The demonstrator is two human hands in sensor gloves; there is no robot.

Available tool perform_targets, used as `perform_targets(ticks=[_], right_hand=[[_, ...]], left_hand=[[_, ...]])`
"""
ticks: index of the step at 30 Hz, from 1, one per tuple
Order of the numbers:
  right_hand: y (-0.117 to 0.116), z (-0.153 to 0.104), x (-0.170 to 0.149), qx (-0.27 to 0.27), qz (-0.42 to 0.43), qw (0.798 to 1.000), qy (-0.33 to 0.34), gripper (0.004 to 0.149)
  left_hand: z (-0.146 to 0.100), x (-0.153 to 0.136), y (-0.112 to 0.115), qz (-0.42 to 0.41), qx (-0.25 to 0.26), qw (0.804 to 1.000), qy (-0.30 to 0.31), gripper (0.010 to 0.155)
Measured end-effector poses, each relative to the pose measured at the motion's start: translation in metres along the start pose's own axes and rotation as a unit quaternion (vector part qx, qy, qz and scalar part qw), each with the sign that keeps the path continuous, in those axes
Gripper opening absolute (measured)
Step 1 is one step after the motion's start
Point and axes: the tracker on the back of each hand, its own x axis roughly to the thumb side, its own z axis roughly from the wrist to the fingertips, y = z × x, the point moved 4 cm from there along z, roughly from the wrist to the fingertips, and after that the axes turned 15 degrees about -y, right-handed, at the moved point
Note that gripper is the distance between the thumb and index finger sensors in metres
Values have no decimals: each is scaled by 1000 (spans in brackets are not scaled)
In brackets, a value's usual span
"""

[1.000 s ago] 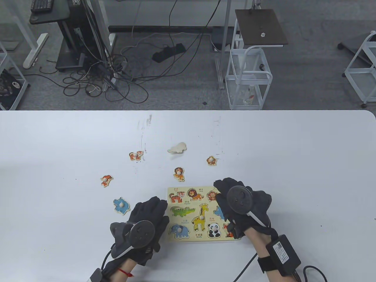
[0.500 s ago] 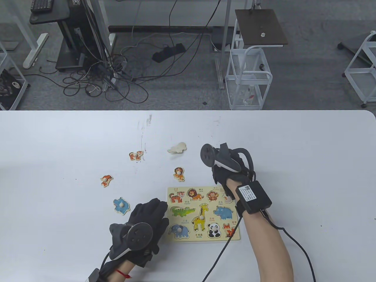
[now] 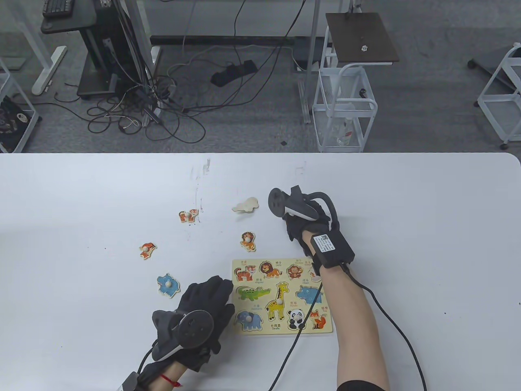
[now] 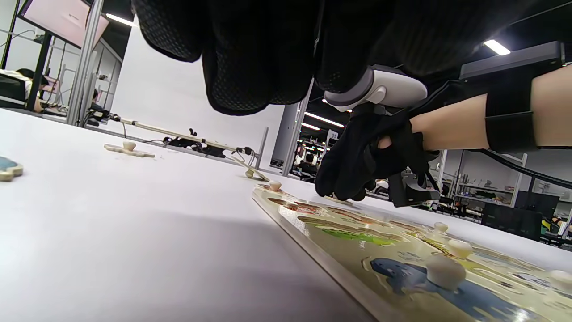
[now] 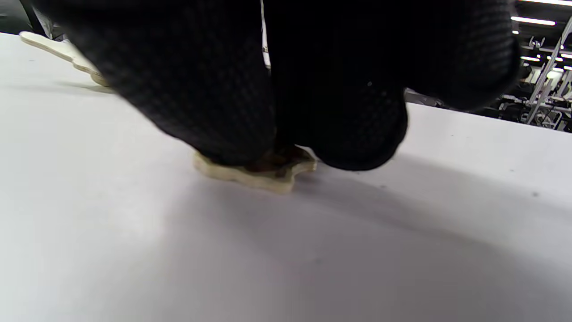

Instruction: Fit puzzle pieces into frame

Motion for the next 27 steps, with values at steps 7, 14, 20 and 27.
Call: perform_targets(ticks=[7, 14, 20, 27], right_hand=[[-1, 9, -8, 16, 26, 999, -31, 47], [-3, 12, -19, 33, 33, 996, -76, 51], [-4, 10, -20, 36, 26, 996, -84, 52], [1, 6, -19, 39, 34, 996, -68, 54]], left_hand=[[0, -2, 0, 0, -3, 1000, -2, 58], [0, 0, 1, 8, -6, 1000, 4, 57], [-1, 1, 2, 13, -10, 1000, 6, 57], [-1, 1, 2, 14, -12, 1000, 5, 57]])
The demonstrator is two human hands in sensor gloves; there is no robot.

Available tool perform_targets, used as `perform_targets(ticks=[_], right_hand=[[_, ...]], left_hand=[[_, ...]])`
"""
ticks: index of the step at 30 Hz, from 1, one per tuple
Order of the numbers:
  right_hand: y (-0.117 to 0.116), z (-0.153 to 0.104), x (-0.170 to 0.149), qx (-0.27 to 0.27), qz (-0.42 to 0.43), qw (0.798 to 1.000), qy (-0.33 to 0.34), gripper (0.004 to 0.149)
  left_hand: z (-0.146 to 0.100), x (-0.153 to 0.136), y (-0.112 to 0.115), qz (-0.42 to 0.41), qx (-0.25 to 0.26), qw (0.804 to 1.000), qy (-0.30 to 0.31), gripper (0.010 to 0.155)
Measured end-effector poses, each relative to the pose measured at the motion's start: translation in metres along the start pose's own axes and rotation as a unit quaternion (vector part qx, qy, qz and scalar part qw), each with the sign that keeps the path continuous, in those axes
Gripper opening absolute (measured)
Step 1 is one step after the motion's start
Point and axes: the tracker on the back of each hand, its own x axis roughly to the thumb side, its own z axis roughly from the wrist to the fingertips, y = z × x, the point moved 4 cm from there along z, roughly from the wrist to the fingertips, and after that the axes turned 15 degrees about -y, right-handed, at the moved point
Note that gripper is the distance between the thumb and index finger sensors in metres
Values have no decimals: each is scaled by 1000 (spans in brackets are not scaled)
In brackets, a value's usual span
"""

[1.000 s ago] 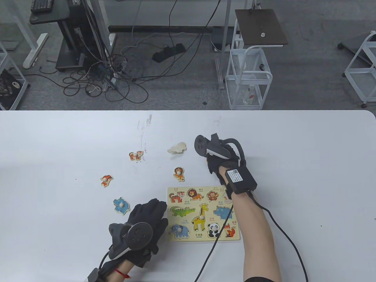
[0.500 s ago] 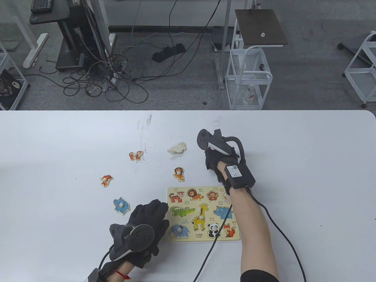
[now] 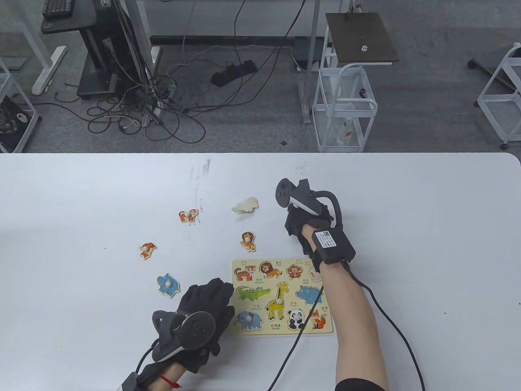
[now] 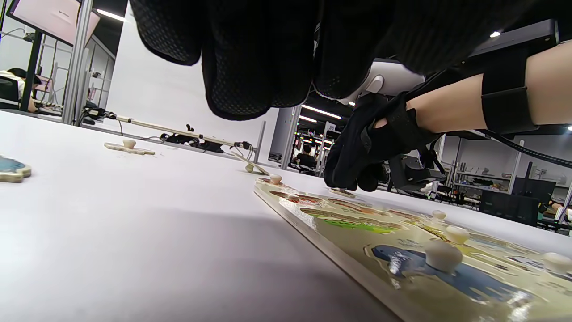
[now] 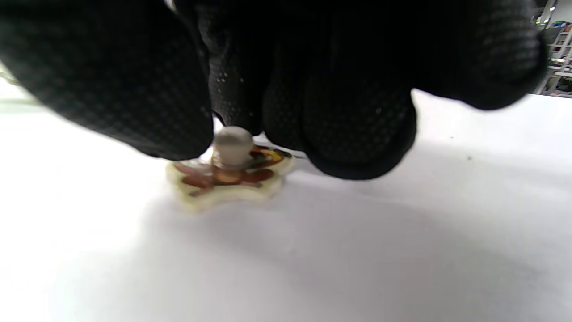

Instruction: Fit puzzle pieces into frame

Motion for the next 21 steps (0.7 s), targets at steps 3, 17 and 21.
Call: perform_targets(ticks=[3, 17, 21], right_hand=[[-1, -5, 6, -10, -18, 999, 42, 49], [-6, -3, 3, -41, 2, 997, 72, 45], [-5, -3, 2, -34, 3, 997, 68, 45]], left_hand=[[0, 1, 1, 2, -4, 1000, 1, 57], [0, 2, 2, 10, -12, 1000, 5, 57], [0, 2, 2, 12, -13, 1000, 6, 57]])
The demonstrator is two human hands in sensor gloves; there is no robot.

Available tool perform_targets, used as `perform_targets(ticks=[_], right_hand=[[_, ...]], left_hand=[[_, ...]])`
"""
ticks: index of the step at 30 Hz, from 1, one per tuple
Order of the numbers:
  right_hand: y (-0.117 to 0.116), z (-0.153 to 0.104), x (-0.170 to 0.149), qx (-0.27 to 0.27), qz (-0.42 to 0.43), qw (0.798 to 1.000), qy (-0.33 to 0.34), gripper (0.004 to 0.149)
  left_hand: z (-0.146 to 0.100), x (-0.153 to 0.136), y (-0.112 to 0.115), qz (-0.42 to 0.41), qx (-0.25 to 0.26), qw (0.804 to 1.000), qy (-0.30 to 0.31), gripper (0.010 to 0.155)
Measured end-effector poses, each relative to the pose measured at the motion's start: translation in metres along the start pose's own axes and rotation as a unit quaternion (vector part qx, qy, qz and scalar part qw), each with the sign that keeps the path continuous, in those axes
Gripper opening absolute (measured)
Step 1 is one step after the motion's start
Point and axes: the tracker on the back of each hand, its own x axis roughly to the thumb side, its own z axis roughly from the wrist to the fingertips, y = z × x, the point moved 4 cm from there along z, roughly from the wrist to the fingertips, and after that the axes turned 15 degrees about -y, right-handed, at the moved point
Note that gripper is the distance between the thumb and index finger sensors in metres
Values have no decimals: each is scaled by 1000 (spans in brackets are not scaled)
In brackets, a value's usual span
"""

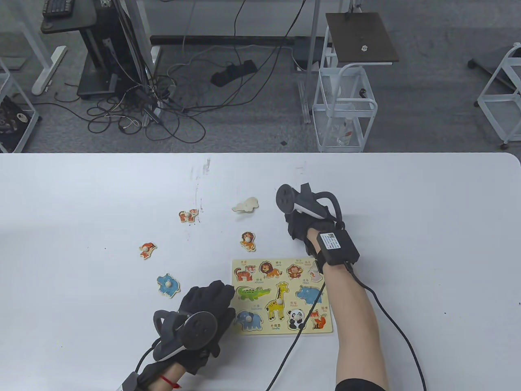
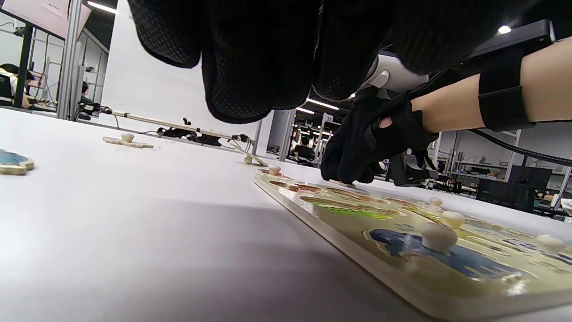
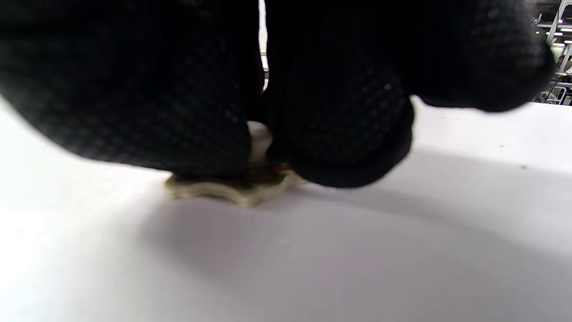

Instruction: Fit puzzle pieces into frame

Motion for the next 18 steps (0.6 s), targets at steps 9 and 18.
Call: perform_targets(ticks=[9, 18], right_hand=[[14, -23, -2, -5, -8, 1000, 13, 44], [31, -75, 1, -2, -13, 998, 60, 45]], left_hand=[[0, 0, 0, 3, 0, 1000, 0, 57], [0, 0, 1, 5, -5, 1000, -1, 56]])
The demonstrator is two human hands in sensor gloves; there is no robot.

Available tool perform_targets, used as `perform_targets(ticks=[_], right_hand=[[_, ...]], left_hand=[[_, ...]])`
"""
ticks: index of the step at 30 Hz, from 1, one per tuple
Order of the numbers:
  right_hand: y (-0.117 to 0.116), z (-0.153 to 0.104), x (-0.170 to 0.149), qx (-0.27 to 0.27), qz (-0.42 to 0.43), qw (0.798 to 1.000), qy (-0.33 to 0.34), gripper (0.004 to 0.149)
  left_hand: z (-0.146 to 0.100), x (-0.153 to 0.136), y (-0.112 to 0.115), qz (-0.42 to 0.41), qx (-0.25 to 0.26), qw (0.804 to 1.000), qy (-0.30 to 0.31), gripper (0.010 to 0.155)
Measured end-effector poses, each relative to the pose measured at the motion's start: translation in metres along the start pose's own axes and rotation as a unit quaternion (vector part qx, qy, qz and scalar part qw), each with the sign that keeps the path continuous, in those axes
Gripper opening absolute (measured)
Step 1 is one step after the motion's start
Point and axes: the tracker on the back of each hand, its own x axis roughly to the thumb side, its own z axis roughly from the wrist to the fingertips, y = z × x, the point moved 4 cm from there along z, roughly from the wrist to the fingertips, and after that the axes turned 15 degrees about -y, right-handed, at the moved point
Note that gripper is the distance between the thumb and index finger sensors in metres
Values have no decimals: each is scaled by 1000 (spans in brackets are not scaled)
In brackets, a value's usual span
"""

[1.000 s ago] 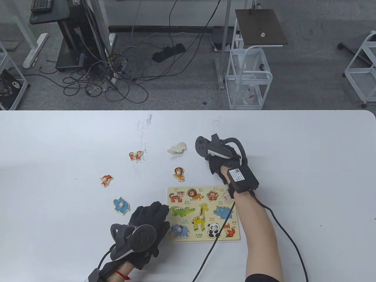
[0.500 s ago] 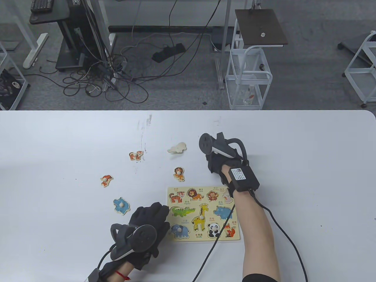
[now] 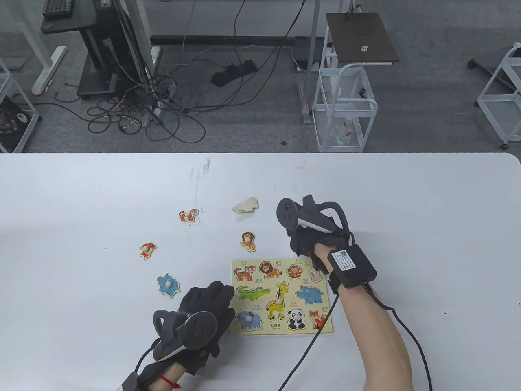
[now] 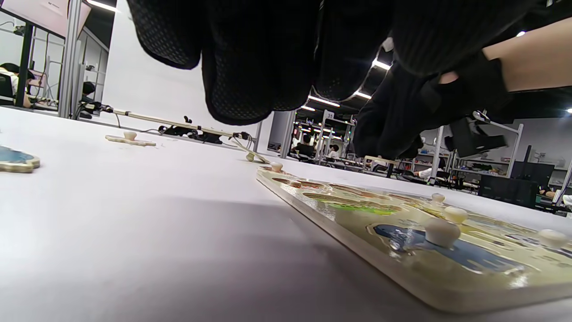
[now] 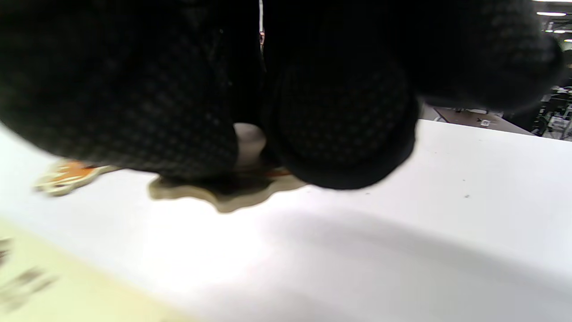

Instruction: Fit puzzle pieces into frame

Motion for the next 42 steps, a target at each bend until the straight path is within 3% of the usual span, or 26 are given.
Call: perform_targets(ticks=[13, 22, 42], right_hand=[[-8, -45, 7, 29, 3, 999, 25, 44], [-23, -48, 6, 41, -3, 999, 24, 43], [-32, -51, 14, 21, -1, 999, 31, 41]], left_hand=[[1, -3, 0, -1, -4, 1000, -4, 57], [2, -4, -2, -4, -2, 1000, -5, 57], [1, -4, -2, 0, -3, 1000, -2, 57]])
